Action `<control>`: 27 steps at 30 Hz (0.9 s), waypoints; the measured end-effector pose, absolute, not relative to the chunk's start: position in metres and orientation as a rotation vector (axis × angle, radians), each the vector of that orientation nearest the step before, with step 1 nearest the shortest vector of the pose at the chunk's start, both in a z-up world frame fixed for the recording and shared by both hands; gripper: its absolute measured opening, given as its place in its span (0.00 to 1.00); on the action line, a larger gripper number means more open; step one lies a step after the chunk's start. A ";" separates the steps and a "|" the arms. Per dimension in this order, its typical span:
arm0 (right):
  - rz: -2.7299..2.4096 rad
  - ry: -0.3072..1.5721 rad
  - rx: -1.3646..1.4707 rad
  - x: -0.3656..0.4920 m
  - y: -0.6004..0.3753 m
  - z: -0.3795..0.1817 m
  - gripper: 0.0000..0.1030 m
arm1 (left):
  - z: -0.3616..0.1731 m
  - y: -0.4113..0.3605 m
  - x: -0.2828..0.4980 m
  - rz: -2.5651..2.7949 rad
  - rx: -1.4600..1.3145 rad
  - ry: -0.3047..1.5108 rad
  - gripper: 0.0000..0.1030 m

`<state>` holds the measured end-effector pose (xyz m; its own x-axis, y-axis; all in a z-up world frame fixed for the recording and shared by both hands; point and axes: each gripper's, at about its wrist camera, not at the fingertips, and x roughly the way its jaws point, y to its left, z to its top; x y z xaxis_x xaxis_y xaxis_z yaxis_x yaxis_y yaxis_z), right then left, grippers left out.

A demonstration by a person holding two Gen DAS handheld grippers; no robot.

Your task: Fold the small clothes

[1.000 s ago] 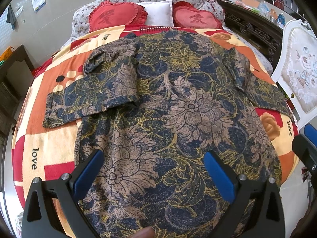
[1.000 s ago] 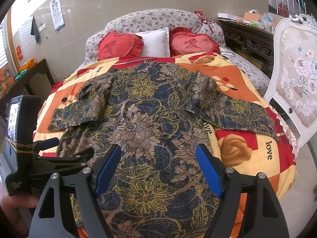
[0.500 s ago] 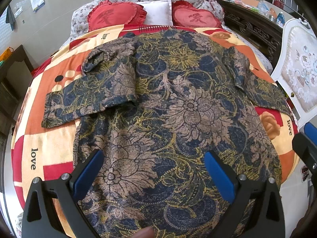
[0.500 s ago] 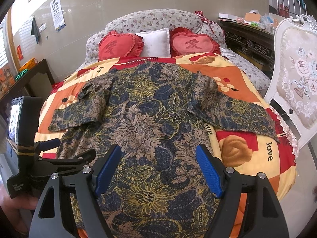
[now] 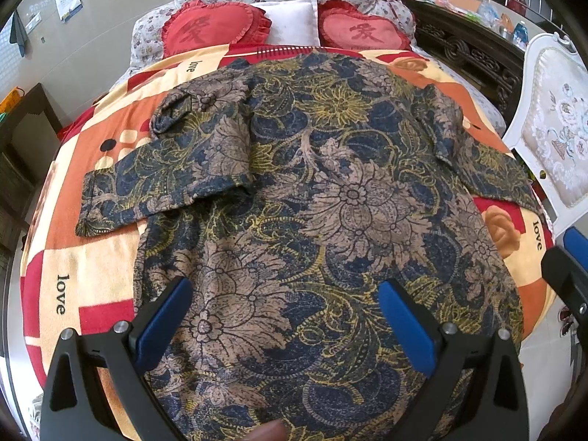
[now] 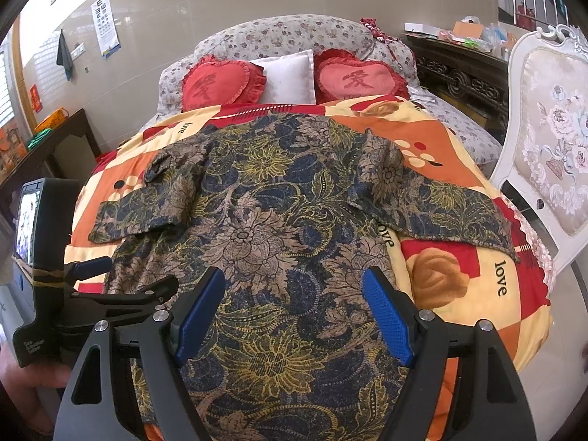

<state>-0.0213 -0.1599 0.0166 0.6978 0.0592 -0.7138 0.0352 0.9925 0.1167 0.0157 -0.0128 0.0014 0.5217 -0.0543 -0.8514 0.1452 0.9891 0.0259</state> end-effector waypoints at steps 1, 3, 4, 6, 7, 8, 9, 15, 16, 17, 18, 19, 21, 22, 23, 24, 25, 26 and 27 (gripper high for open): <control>0.014 0.799 0.125 -0.021 -0.160 0.017 0.76 | 0.001 -0.013 0.016 -0.120 0.098 1.017 1.00; 0.014 0.799 0.123 -0.021 -0.160 0.017 0.76 | 0.001 -0.013 0.016 -0.120 0.098 1.017 1.00; 0.015 0.799 0.123 -0.021 -0.159 0.018 0.76 | 0.001 -0.013 0.016 -0.119 0.099 1.017 1.00; 0.014 0.799 0.123 -0.021 -0.160 0.017 0.76 | 0.001 -0.012 0.016 -0.118 0.097 1.017 1.00; 0.014 0.799 0.123 -0.021 -0.160 0.017 0.76 | -0.001 -0.012 0.016 -0.117 0.095 1.018 1.00; 0.015 0.800 0.123 -0.021 -0.159 0.017 0.76 | -0.001 -0.010 0.017 -0.112 0.093 1.020 1.00; 0.015 0.801 0.122 -0.021 -0.160 0.016 0.77 | -0.002 -0.006 0.018 -0.105 0.086 1.020 1.00; 0.014 0.816 0.122 -0.017 -0.156 0.002 0.76 | -0.017 0.030 0.026 -0.138 0.074 0.909 1.00; 0.013 0.814 0.118 -0.015 -0.155 -0.001 0.76 | -0.024 0.040 0.030 -0.161 0.068 0.910 1.00; 0.014 0.809 0.116 -0.013 -0.155 -0.004 0.76 | -0.030 0.050 0.035 -0.163 0.061 0.926 1.00; 0.019 0.804 0.113 -0.007 -0.153 -0.010 0.76 | -0.041 0.065 0.043 -0.142 0.048 0.978 1.00; 0.021 0.810 0.113 -0.001 -0.152 -0.017 0.76 | -0.048 0.077 0.048 -0.125 0.027 1.013 1.00; 0.021 0.821 0.116 0.014 -0.151 -0.028 0.76 | -0.060 0.112 0.059 -0.091 -0.075 1.044 1.00; 0.018 0.827 0.111 0.026 -0.148 -0.036 0.76 | -0.062 0.125 0.063 -0.074 -0.110 1.043 1.00; 0.014 0.828 0.097 0.034 -0.145 -0.042 0.76 | -0.063 0.138 0.067 -0.055 -0.138 1.036 1.00; 0.009 0.834 0.080 0.043 -0.142 -0.047 0.76 | -0.065 0.157 0.073 -0.036 -0.181 1.029 1.00; 0.010 0.844 0.065 0.056 -0.137 -0.054 0.76 | -0.067 0.169 0.078 -0.031 -0.218 1.033 1.00; 0.021 0.846 0.060 0.063 -0.134 -0.058 0.76 | -0.068 0.182 0.082 -0.027 -0.263 1.034 1.00; 0.035 0.845 0.057 0.070 -0.131 -0.063 0.76 | -0.069 0.196 0.086 -0.048 -0.333 1.027 0.99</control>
<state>0.0704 -0.1310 -0.0625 0.6636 0.0535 -0.7462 -0.0080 0.9979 0.0644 0.0860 0.1964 -0.0689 0.5213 -0.1942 -0.8310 -0.1159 0.9487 -0.2943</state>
